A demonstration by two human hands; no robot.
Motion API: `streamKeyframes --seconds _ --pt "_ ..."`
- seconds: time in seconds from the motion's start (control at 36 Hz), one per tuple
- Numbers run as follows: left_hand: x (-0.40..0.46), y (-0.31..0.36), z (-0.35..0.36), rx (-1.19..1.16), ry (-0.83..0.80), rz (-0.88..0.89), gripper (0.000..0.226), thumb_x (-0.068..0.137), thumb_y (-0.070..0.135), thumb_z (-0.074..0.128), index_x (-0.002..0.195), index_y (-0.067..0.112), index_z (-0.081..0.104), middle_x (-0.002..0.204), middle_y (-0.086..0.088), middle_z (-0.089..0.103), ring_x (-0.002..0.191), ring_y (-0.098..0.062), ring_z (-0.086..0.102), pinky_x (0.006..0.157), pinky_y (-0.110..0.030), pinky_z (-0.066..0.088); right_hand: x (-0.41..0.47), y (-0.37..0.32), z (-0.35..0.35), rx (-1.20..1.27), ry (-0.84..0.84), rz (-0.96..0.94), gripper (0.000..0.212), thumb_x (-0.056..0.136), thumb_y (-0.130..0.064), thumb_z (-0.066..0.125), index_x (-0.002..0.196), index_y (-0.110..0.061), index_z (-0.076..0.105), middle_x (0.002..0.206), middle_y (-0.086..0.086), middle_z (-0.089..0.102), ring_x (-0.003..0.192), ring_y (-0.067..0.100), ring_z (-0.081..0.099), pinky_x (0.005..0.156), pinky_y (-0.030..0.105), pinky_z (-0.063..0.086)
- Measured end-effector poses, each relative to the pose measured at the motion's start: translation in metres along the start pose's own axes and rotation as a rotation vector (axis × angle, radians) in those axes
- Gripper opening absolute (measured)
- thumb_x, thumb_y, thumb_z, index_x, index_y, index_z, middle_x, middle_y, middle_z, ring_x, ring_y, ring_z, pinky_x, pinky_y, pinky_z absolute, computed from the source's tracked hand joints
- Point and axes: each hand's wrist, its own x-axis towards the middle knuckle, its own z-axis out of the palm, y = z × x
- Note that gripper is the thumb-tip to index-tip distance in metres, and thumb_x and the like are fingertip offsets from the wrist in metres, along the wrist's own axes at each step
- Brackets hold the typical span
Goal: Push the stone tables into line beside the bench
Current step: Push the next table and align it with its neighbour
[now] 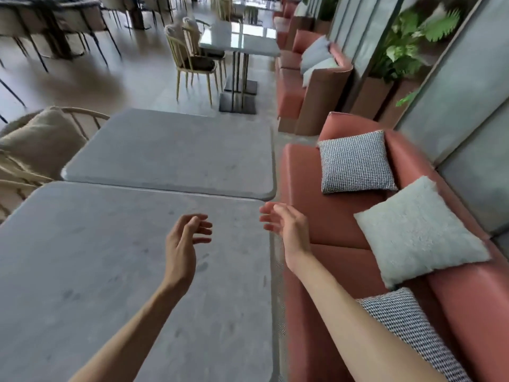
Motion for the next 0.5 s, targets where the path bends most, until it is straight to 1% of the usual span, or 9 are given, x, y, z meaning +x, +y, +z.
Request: streamKeyframes --seconds 0.08,0.17,0.25,0.33,0.42,0.5 --pt "0.017 -0.005 -0.006 0.021 0.124 0.001 0.027 0.091 0.028 0.047 0.094 0.01 0.066 0.083 -0.01 0.069 0.075 -0.023 0.066 0.065 -0.033 0.054 0.041 0.009 0.02 0.0 -0.128 0.023 0.025 0.096 -0.006 0.046 0.087 -0.006 0.07 0.093 0.017 0.072 0.082 0.028 0.067 0.076 0.041 0.051" --pt "0.034 -0.009 -0.014 0.057 0.27 0.016 0.028 0.09 0.029 0.046 0.094 0.009 0.066 0.083 -0.012 0.068 0.073 -0.02 0.066 0.064 -0.031 0.054 0.078 0.016 0.048 0.016 -0.256 0.038 0.026 0.096 -0.004 0.045 0.088 -0.005 0.069 0.09 0.014 0.072 0.079 0.027 0.066 0.073 0.036 0.051" --pt "0.039 -0.013 -0.019 0.07 0.447 0.011 0.026 0.089 0.028 0.046 0.092 0.01 0.064 0.083 -0.013 0.067 0.074 -0.022 0.064 0.063 -0.033 0.053 0.103 0.026 0.076 -0.004 -0.407 0.087 0.025 0.097 -0.003 0.043 0.09 -0.004 0.067 0.09 0.015 0.07 0.075 0.024 0.065 0.07 0.033 0.051" --pt "0.032 -0.022 -0.021 0.054 0.611 -0.018 0.023 0.094 0.021 0.046 0.094 0.005 0.063 0.083 -0.015 0.065 0.074 -0.026 0.063 0.062 -0.035 0.052 0.116 0.035 0.094 -0.063 -0.515 0.13 0.023 0.097 -0.003 0.043 0.098 0.001 0.066 0.09 0.016 0.068 0.075 0.025 0.063 0.067 0.033 0.05" --pt "0.013 -0.033 -0.021 0.055 0.76 -0.076 0.023 0.102 0.01 0.041 0.097 0.001 0.062 0.081 -0.017 0.063 0.074 -0.027 0.061 0.063 -0.037 0.05 0.116 0.044 0.102 -0.115 -0.595 0.191 0.023 0.097 -0.004 0.044 0.092 -0.003 0.066 0.087 0.014 0.068 0.072 0.025 0.063 0.067 0.033 0.05" --pt "-0.013 -0.044 -0.022 0.045 0.897 -0.125 0.026 0.103 0.011 0.04 0.096 0.002 0.063 0.082 -0.017 0.064 0.073 -0.025 0.061 0.061 -0.033 0.051 0.108 0.054 0.103 -0.187 -0.685 0.24 0.021 0.096 -0.004 0.045 0.09 -0.004 0.065 0.086 0.015 0.068 0.07 0.026 0.063 0.067 0.034 0.049"
